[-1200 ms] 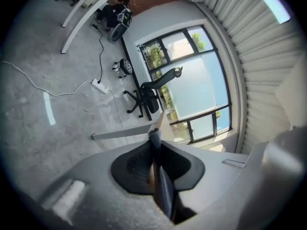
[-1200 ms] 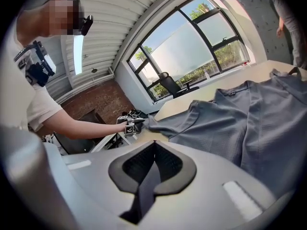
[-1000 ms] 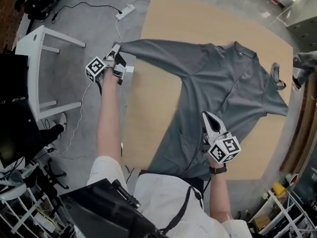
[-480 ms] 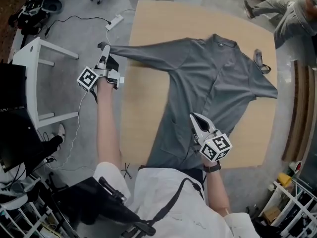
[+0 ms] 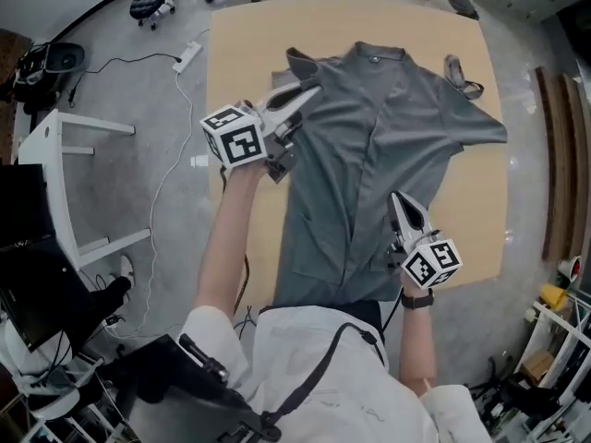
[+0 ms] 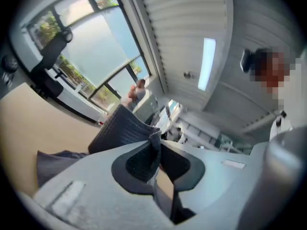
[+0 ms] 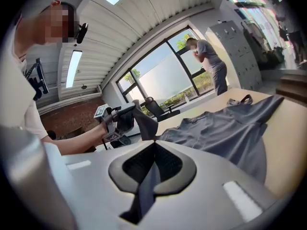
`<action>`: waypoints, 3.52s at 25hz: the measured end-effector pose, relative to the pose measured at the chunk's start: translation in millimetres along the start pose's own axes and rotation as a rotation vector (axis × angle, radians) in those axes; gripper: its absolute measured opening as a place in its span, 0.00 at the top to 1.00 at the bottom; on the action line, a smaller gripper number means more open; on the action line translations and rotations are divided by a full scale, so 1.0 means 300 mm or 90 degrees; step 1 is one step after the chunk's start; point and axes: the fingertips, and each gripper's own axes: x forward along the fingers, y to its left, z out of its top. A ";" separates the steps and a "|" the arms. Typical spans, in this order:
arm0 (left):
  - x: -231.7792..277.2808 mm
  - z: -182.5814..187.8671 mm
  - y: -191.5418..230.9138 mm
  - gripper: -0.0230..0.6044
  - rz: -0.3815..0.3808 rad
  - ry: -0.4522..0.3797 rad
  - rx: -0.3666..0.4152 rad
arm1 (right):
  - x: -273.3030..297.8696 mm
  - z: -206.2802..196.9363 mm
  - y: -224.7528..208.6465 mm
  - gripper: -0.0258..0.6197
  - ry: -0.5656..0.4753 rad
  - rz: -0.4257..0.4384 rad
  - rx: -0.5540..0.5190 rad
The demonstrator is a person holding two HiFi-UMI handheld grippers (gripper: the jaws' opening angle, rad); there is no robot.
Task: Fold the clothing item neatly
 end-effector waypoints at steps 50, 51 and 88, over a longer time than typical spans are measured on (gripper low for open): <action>0.748 -1.176 -0.466 0.96 0.005 0.536 0.188 | -0.470 0.148 -1.492 0.80 0.139 -0.335 -0.057; 0.761 -1.178 -0.464 0.96 0.005 0.534 0.183 | -0.461 0.164 -1.543 0.79 0.152 -0.336 -0.061; 0.067 -0.754 -0.217 0.96 0.207 0.305 0.029 | 0.200 -0.022 -0.246 0.92 0.183 -0.018 -0.167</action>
